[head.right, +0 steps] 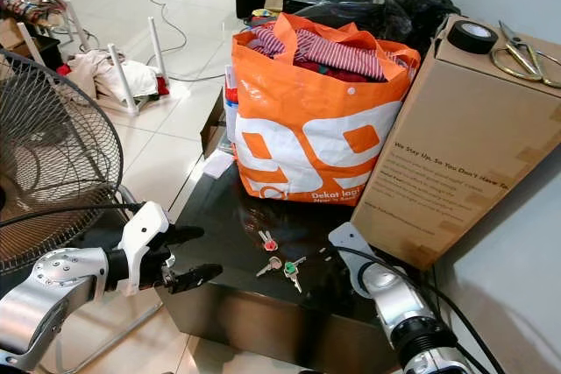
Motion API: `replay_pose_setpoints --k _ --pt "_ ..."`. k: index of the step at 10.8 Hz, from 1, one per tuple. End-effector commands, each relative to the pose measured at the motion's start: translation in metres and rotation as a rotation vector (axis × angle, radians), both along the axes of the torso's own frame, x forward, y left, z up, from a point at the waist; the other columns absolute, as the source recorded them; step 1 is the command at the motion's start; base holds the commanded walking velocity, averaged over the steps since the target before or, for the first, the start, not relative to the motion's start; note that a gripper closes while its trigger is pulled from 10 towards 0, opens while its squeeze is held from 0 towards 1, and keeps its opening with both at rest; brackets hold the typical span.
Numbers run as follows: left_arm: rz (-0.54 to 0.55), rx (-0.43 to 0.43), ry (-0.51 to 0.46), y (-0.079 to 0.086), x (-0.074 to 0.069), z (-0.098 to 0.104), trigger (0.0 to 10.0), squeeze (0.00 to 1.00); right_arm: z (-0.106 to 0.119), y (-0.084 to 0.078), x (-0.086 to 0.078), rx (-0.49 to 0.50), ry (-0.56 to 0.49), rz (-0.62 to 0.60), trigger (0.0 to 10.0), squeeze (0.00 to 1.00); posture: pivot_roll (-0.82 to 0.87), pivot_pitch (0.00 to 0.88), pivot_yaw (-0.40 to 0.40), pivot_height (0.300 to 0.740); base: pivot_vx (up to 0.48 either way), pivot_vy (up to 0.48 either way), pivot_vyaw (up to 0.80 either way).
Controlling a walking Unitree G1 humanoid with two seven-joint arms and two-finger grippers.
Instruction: Hang keys on a hook
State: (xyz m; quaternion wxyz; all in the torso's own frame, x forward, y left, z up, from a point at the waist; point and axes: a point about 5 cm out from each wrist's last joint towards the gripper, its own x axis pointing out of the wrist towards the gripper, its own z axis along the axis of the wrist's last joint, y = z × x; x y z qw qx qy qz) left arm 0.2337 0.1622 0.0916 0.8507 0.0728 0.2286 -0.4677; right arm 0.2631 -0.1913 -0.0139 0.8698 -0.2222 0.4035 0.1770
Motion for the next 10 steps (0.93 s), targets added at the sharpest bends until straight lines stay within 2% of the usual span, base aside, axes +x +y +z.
replay_pose_setpoints --k 1,2,3,4,5,6,7,8,9,10 --pt "-0.001 0.014 -0.009 0.000 0.001 0.001 10.0 0.58 0.000 -0.008 -0.001 -0.088 0.001 0.063 10.0 1.00 -0.10 0.008 -0.063 0.740 0.000 0.000 0.00" --pt "0.000 0.014 -0.008 0.001 0.002 0.001 10.0 0.58 -0.001 -0.006 -0.003 -0.091 0.016 0.074 10.0 1.00 -0.10 0.011 -0.063 0.740 0.000 0.000 0.00" --pt "0.001 0.014 -0.008 0.001 0.002 0.001 10.0 0.57 0.000 -0.002 -0.003 -0.045 0.012 0.066 10.0 1.00 -0.10 0.012 -0.063 0.740 0.000 0.000 0.00" --pt "0.002 0.013 -0.007 0.001 0.001 0.001 10.0 0.58 0.000 -0.003 -0.003 -0.067 0.020 0.061 10.0 1.00 -0.10 0.015 -0.061 0.740 0.000 0.000 0.00" --pt "0.002 0.013 -0.005 0.001 0.001 0.001 10.0 0.57 -0.005 0.005 -0.007 0.146 0.069 -0.062 10.0 1.00 -0.10 0.017 -0.061 0.740 0.000 0.000 0.00" --pt "0.003 0.014 -0.005 0.001 0.001 0.001 10.0 0.58 -0.004 -0.004 -0.004 -0.156 0.011 0.122 10.0 0.34 -0.10 0.016 -0.061 0.740 0.000 0.000 0.00" --pt "0.005 0.015 -0.004 0.001 0.001 0.001 10.0 0.58 -0.007 0.003 -0.007 0.049 0.058 -0.032 10.0 0.00 -0.10 0.019 -0.061 0.740 0.000 0.000 0.00" --pt "0.006 0.018 -0.003 0.002 0.001 0.001 10.0 0.58 -0.007 -0.005 -0.007 -0.165 0.009 0.117 10.0 0.00 -0.10 0.020 -0.060 0.740 0.000 0.000 0.00" --pt "0.006 0.019 -0.002 0.002 0.002 0.000 10.0 0.57 -0.009 0.003 -0.009 0.031 0.054 -0.026 10.0 0.00 -0.10 0.021 -0.059 0.740 0.000 0.000 0.00" --pt "0.006 0.018 -0.001 0.002 0.002 0.000 10.0 0.58 -0.012 0.000 -0.012 0.005 0.057 0.015 10.0 0.00 -0.10 0.021 -0.058 0.740 0.000 0.000 0.00"
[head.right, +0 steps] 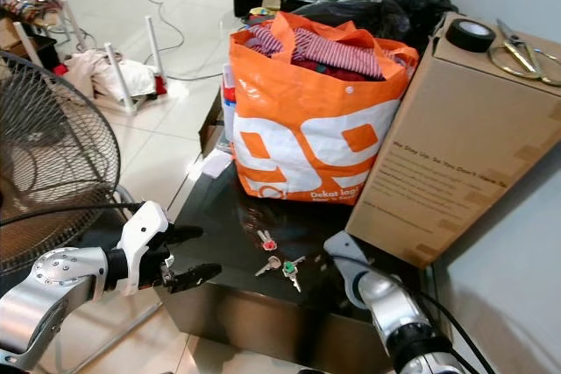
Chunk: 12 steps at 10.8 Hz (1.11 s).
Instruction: Hang keys on a hook
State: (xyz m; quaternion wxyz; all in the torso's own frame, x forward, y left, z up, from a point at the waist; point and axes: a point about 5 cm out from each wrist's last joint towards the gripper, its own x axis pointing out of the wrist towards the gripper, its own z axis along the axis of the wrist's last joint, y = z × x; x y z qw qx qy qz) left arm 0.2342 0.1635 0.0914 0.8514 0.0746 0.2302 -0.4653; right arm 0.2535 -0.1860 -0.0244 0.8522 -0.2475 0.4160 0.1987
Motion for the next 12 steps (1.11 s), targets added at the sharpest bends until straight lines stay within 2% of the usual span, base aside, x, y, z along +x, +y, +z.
replay_pose_setpoints --k 1,2,3,4,5,6,7,8,9,10,11,12 --pt "0.002 0.013 -0.003 0.000 0.002 0.000 10.0 0.58 -0.001 -0.018 -0.001 -0.259 -0.036 0.129 10.0 0.00 -0.10 0.021 -0.058 0.740 0.000 0.000 0.00" --pt "0.003 0.013 -0.003 0.000 0.002 0.000 10.0 0.58 -0.005 0.001 -0.005 0.277 0.080 -0.232 10.0 0.00 -0.10 0.022 -0.059 0.740 0.000 0.000 0.00" --pt "0.003 0.013 -0.003 0.000 0.002 0.000 10.0 0.58 -0.002 -0.014 0.000 -0.091 -0.003 -0.035 10.0 0.00 -0.10 0.020 -0.060 0.740 0.000 0.000 0.00" --pt "0.005 0.013 -0.004 0.000 0.003 0.000 10.0 0.58 -0.005 -0.007 -0.002 0.227 0.063 -0.258 10.0 0.00 -0.10 0.019 -0.059 0.740 0.000 0.000 0.00" --pt "0.006 0.013 -0.005 0.000 0.003 -0.001 10.0 0.58 -0.005 -0.019 -0.001 -0.077 0.000 -0.067 10.0 0.00 -0.11 0.019 -0.061 0.740 0.000 0.000 0.00" --pt "0.007 0.011 -0.005 -0.001 0.003 -0.001 10.0 0.58 -0.010 -0.005 -0.005 0.319 0.087 -0.321 10.0 0.00 -0.11 0.019 -0.063 0.740 0.000 0.000 0.00" --pt "0.007 0.010 -0.005 -0.001 0.003 -0.002 10.0 0.58 -0.005 -0.021 0.000 -0.067 -0.016 -0.071 10.0 0.00 -0.11 0.017 -0.063 0.740 0.000 0.000 0.00" --pt "0.008 0.010 -0.006 -0.001 0.003 -0.002 10.0 0.58 -0.009 -0.015 -0.004 0.213 0.037 -0.252 10.0 0.00 -0.10 0.017 -0.065 0.740 0.000 0.000 0.00" --pt "0.008 0.011 -0.007 0.000 0.003 -0.002 10.0 0.58 -0.001 -0.010 0.004 0.277 -0.014 -0.252 10.0 0.00 -0.11 0.015 -0.064 0.740 0.000 0.000 0.00" --pt "0.008 0.012 -0.009 -0.001 0.003 -0.002 10.0 0.58 0.011 -0.003 0.015 0.491 -0.041 -0.373 10.0 0.00 -0.10 0.012 -0.065 0.740 0.000 0.000 0.00" --pt "0.007 0.012 -0.009 -0.001 0.003 -0.002 10.0 0.58 0.012 -0.011 0.016 0.345 -0.024 -0.308 10.0 0.00 -0.10 0.009 -0.062 0.740 0.000 0.000 0.00" --pt "0.006 0.011 -0.009 -0.001 0.003 -0.002 10.0 0.58 0.008 -0.015 0.011 0.257 -0.013 -0.239 10.0 0.00 -0.10 0.008 -0.063 0.740 0.000 0.000 0.00"
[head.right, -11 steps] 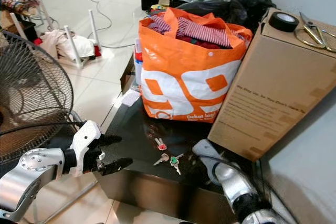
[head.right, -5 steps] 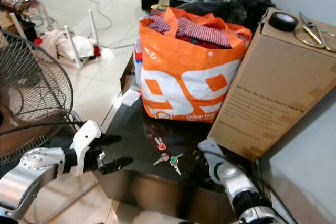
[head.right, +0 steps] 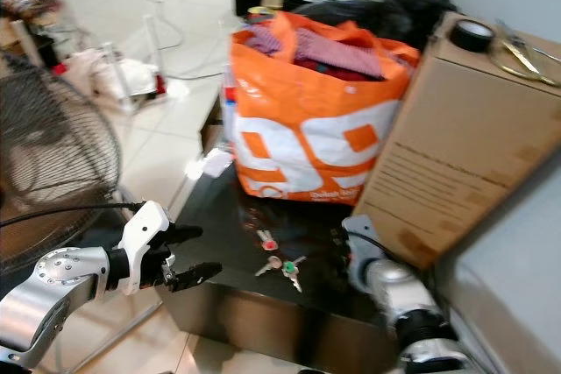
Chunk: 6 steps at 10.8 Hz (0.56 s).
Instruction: Hang keys on a hook
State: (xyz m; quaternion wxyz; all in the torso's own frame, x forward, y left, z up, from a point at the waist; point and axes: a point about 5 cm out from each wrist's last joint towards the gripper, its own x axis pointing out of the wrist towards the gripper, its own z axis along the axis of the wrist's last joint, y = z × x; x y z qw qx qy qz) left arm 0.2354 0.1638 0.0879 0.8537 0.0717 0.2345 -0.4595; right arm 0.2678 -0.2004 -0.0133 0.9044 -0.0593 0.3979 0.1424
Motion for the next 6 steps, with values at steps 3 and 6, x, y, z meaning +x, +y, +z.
replay_pose_setpoints --k 3,6 --pt "-0.011 0.015 -0.019 -0.003 0.000 0.001 10.0 0.58 0.005 -0.004 0.002 -0.094 -0.045 -0.031 10.0 0.00 -0.10 0.004 -0.064 0.740 0.000 0.000 0.00" --pt "-0.010 0.017 -0.020 -0.005 0.000 0.001 10.0 0.58 0.006 0.031 0.010 -0.055 -0.063 0.057 10.0 0.00 -0.10 0.004 -0.068 0.740 0.000 0.000 0.00"
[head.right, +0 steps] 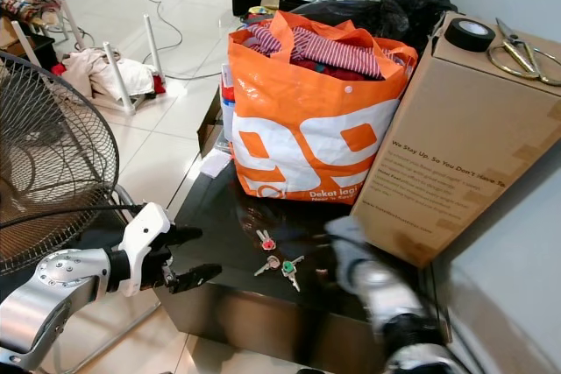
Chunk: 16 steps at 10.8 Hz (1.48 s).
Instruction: Hang keys on a hook
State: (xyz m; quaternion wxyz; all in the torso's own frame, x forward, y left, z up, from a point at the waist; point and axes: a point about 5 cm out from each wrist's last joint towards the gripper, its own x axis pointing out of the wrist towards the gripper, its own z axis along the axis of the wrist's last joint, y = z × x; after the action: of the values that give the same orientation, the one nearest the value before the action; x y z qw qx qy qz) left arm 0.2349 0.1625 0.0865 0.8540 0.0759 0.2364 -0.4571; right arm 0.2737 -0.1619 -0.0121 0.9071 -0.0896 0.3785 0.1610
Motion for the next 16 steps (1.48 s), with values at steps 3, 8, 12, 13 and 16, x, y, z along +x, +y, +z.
replay_pose_setpoints --k 3,8,12,13,16 --pt "-0.005 0.008 -0.017 -0.004 0.000 0.003 10.0 0.58 0.002 -0.004 0.013 -0.145 -0.001 -0.046 1.9 0.00 -0.10 0.017 -0.076 0.740 0.000 0.000 0.00" --pt "0.009 0.008 -0.013 -0.004 -0.002 0.001 10.0 0.58 -0.008 -0.016 0.007 -0.198 0.077 -0.118 10.0 0.00 -0.10 0.029 -0.083 0.740 0.000 0.000 0.00" --pt "0.011 0.003 -0.007 -0.002 -0.002 0.000 10.0 0.58 0.005 -0.032 0.011 0.114 0.074 -0.206 10.0 0.00 -0.11 0.035 -0.079 0.740 0.000 0.000 0.00" --pt "0.009 0.003 -0.004 -0.002 -0.002 0.000 10.0 0.58 0.003 -0.045 0.005 0.041 0.089 -0.178 10.0 0.00 -0.11 0.037 -0.077 0.740 0.000 0.000 0.00" --pt "0.004 0.002 0.000 -0.002 -0.001 -0.001 10.0 0.59 -0.004 -0.051 -0.011 -0.040 0.137 -0.096 10.0 0.00 -0.11 0.041 -0.072 0.740 0.000 0.000 0.00"
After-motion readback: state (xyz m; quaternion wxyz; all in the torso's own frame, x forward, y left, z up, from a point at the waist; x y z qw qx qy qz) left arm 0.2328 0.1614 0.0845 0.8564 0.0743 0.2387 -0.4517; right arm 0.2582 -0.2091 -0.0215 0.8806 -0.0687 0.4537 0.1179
